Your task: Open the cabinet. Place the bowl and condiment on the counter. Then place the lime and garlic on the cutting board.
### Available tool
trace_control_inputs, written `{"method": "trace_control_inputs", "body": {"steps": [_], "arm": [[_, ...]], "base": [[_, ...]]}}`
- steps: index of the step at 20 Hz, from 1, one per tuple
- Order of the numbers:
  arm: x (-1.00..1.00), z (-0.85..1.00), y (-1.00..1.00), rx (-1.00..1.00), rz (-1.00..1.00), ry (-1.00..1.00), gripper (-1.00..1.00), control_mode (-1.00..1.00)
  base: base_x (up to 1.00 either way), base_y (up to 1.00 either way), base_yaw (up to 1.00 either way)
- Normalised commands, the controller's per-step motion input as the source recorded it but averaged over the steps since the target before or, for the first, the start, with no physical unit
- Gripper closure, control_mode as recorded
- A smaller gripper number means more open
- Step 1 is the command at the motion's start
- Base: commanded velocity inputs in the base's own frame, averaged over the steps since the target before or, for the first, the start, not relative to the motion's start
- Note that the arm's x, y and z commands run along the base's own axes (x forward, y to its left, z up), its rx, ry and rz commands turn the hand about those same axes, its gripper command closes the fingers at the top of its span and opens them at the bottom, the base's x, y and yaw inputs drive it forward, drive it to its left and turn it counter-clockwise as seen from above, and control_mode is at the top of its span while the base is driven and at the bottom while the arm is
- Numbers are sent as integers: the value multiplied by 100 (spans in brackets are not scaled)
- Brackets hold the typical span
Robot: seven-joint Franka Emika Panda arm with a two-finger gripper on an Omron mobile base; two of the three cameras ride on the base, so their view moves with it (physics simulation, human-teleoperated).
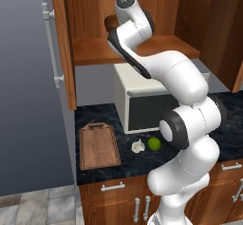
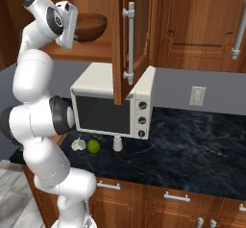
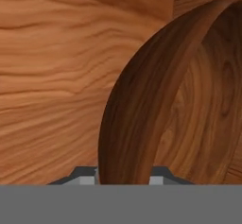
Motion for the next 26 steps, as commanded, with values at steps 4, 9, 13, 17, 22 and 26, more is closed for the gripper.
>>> {"method": "trace_control_inputs", "body": {"steps": [4,9,13,17,22,26], "arm": [[-99,0,4,0,0,-1,100,-100],[-100,1,0,0,-1,-7,100,-100],[-100,0,0,1,-5,-8,100,-100],[-100,0,-3,4,-13,-1,100,-100],[-100,-3,-12,2,-16,1,100,-100],[-100,-12,-25,2,-15,9,100,-100]], "base": [[0,0,0],[0,0,0],[0,0,0],[0,0,0],[0,0,0],[0,0,0]]}}
